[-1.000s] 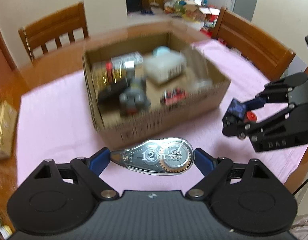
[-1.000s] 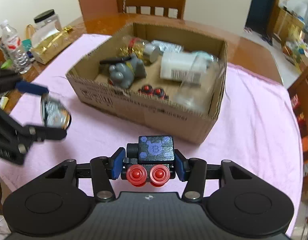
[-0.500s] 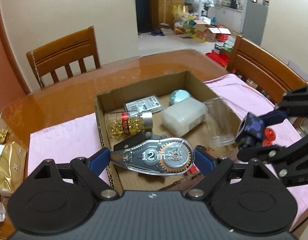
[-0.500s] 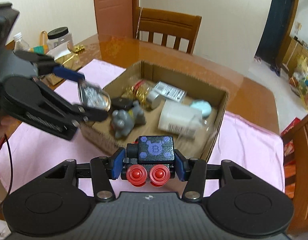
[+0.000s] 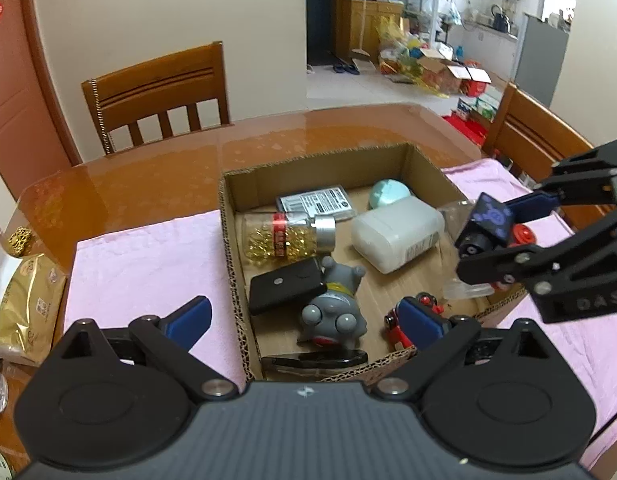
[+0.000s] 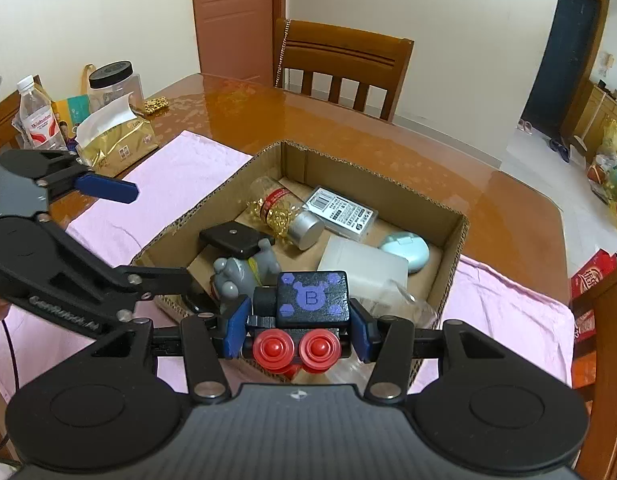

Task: Organize rigid objects
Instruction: 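Carry the tape over the box and open the left tool while the right tool carries the car, then lower the blue toy car into the box and open the right tool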

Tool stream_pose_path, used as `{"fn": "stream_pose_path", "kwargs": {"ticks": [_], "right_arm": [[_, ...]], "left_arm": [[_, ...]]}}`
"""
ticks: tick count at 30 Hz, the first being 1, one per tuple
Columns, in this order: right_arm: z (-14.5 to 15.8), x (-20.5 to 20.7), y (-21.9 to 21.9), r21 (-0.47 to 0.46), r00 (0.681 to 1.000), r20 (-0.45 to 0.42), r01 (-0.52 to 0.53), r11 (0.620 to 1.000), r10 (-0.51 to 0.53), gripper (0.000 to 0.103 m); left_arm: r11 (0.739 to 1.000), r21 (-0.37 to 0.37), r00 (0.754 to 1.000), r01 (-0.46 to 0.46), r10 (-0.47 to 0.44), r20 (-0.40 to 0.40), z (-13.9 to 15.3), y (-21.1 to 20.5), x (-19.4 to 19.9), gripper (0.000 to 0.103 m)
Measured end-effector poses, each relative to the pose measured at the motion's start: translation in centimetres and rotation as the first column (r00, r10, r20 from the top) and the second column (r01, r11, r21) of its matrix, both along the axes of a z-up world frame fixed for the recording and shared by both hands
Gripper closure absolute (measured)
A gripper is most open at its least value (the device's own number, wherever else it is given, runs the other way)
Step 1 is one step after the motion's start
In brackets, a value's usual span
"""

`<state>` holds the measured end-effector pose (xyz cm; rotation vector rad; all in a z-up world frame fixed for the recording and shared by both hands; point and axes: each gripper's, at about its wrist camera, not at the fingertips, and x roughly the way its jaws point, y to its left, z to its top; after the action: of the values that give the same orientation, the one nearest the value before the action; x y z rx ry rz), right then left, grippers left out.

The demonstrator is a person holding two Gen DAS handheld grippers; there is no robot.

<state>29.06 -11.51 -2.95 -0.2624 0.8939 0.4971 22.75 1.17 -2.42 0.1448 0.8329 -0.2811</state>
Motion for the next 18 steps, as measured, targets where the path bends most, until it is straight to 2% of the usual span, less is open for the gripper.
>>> {"fn": "stream_pose_path", "kwargs": {"ticks": [6, 12, 18], "right_arm": [[-0.1, 2.8, 0.6, -0.017, 1.0, 0.007, -0.005, 1.0, 0.006, 0.047], [-0.5, 7.2, 1.2, -0.006, 1.0, -0.011, 0.024, 1.0, -0.024, 0.047], [-1.7, 11.5, 2.5, -0.026, 0.998, -0.05, 0.042, 0.999, -0.043, 0.047]], "left_arm": [[0.998, -0.033, 0.996, -0.051, 0.053, 0.07, 0.9, 0.9, -1.0, 0.001], [0.991, -0.086, 0.983, -0.103, 0.115, 0.145, 1.9, 2.0, -2.3, 0.001], [0.987, -0.085, 0.972, -0.137, 0.151, 0.178, 2.4, 2.2, -2.9, 0.001]]}}
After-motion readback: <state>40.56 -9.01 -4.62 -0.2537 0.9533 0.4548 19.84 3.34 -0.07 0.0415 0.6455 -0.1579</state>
